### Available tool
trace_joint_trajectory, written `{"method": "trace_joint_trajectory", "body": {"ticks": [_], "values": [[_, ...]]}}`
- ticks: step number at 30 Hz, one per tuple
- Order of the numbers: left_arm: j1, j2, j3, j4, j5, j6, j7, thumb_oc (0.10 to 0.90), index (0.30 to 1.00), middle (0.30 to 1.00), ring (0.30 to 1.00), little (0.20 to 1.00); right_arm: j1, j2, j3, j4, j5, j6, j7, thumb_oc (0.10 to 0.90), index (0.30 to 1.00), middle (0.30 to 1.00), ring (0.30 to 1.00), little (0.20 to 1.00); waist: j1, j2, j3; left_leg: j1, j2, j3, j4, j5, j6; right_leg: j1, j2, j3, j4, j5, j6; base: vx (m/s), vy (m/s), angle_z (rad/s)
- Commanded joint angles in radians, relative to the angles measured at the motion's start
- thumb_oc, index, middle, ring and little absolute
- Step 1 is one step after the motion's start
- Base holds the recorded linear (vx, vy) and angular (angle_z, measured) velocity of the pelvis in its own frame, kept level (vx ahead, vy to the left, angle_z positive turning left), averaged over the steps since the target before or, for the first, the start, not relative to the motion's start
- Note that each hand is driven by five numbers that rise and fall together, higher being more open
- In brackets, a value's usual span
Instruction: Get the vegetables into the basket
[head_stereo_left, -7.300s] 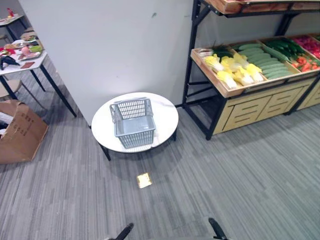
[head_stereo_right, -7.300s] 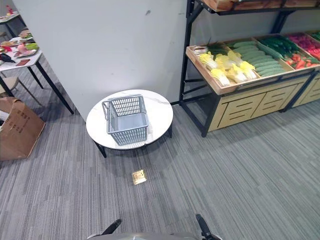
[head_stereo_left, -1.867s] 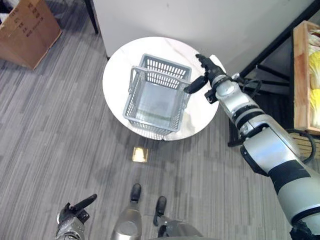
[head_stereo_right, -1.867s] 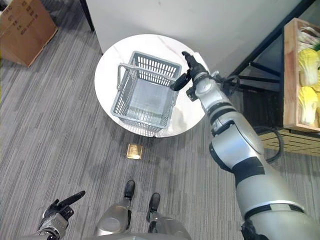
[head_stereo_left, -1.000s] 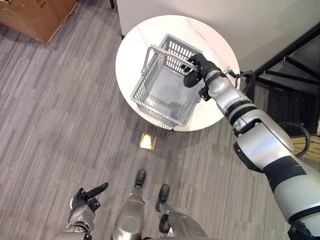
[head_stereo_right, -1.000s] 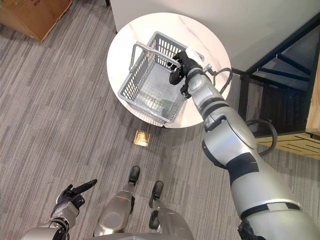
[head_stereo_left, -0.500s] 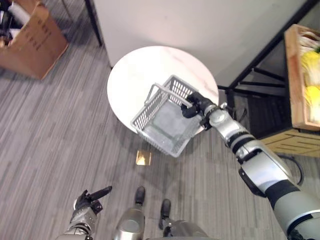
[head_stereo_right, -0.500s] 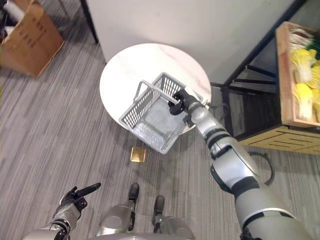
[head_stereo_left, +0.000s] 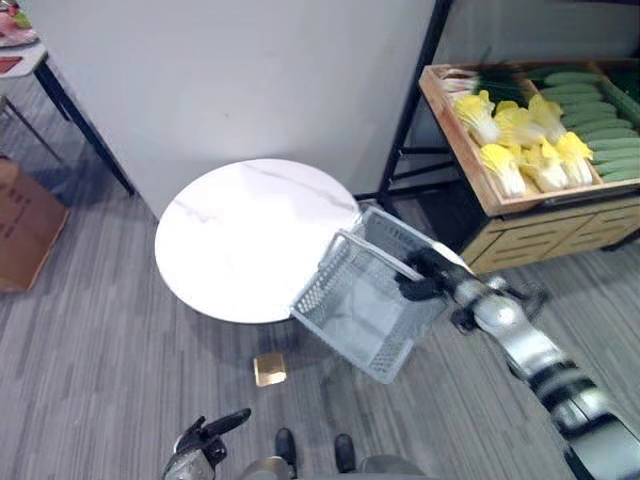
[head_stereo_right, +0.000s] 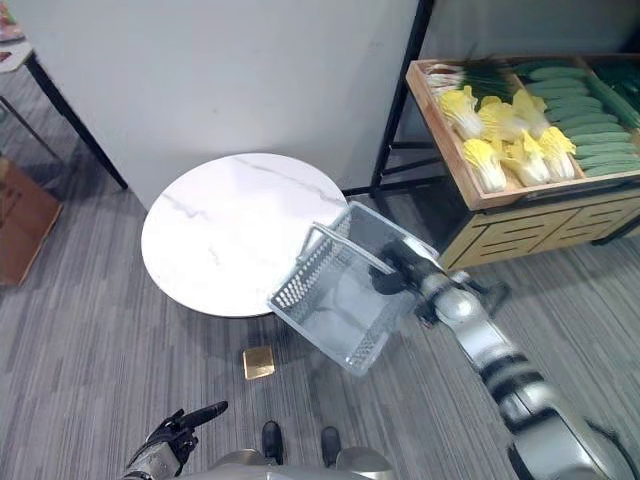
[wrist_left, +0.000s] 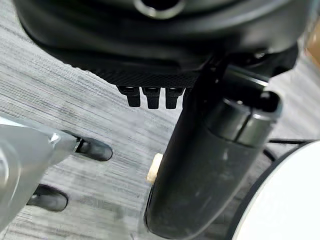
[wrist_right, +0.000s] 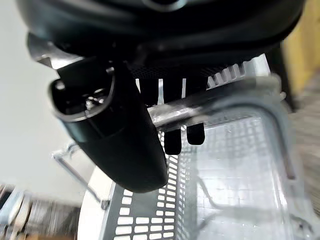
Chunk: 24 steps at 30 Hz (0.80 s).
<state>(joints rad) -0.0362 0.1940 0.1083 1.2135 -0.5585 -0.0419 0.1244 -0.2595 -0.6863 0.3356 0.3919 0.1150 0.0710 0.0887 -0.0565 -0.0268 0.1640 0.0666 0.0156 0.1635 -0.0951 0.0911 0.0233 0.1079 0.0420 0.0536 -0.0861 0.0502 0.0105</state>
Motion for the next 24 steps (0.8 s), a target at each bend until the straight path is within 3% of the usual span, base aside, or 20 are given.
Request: {"method": "trace_joint_trajectory", "body": {"ticks": [1,3,10,14,20,24], "values": [[-0.032,0.037,-0.059,0.099,0.096,-0.004,-0.023,0.9,1.0,1.0,1.0,1.0,-0.049,-0.026,-0.137,-0.118,-0.01,-0.126,-0.021,0.4,0.3,0.3,0.3,0.3,0.009,-0.029,-0.094,0.089,-0.044,0.036,0.008,-0.15,0.01,-0.029,-0.081,-0.042,0.073,-0.082,0.074,-0.04,-0.03,-0.06],[-0.021,0.025,-0.071,0.102,0.148,0.002,-0.032,0.9,1.0,1.0,1.0,1.0,0.075,-0.017,-0.228,-0.128,-0.017,-0.132,-0.04,0.4,0.3,0.3,0.3,0.3,-0.01,-0.017,-0.094,0.083,-0.042,0.043,0.008,-0.147,0.009,-0.035,-0.078,-0.035,0.065,-0.074,0.076,-0.06,-0.035,-0.02],[-0.017,0.008,-0.075,0.1,0.165,0.006,-0.034,0.9,1.0,1.0,1.0,1.0,0.223,0.059,-0.327,-0.026,-0.03,-0.129,-0.085,0.4,0.3,0.3,0.3,0.3,-0.033,-0.008,-0.091,0.075,-0.039,0.059,0.008,-0.146,0.012,-0.049,-0.071,-0.014,0.06,-0.059,0.079,-0.03,-0.017,-0.12],[-0.021,0.005,-0.091,0.1,0.171,0.004,-0.034,0.9,1.0,1.0,1.0,1.0,0.241,0.086,-0.33,0.094,-0.01,-0.131,-0.099,0.4,0.3,0.3,0.3,0.3,-0.04,-0.006,-0.088,0.075,-0.039,0.061,0.008,-0.148,0.012,-0.052,-0.069,-0.009,0.061,-0.057,0.08,-0.01,-0.003,-0.09],[-0.034,0.006,-0.144,0.096,0.19,0.001,-0.047,0.9,1.0,1.0,1.0,1.0,0.243,0.158,-0.308,0.456,0.063,-0.131,-0.108,0.4,0.3,0.3,0.3,0.3,-0.051,-0.004,-0.086,0.08,-0.041,0.067,0.008,-0.155,0.013,-0.047,-0.066,0.001,0.056,-0.053,0.083,0.01,0.009,-0.03],[-0.038,0.008,-0.162,0.093,0.197,-0.001,-0.047,0.9,1.0,1.0,1.0,1.0,0.249,0.186,-0.31,0.527,0.096,-0.135,-0.112,0.4,0.3,0.3,0.3,0.3,-0.057,-0.003,-0.085,0.084,-0.042,0.066,0.008,-0.159,0.015,-0.049,-0.066,0.004,0.067,-0.058,0.085,0.02,0.018,-0.04]]}}
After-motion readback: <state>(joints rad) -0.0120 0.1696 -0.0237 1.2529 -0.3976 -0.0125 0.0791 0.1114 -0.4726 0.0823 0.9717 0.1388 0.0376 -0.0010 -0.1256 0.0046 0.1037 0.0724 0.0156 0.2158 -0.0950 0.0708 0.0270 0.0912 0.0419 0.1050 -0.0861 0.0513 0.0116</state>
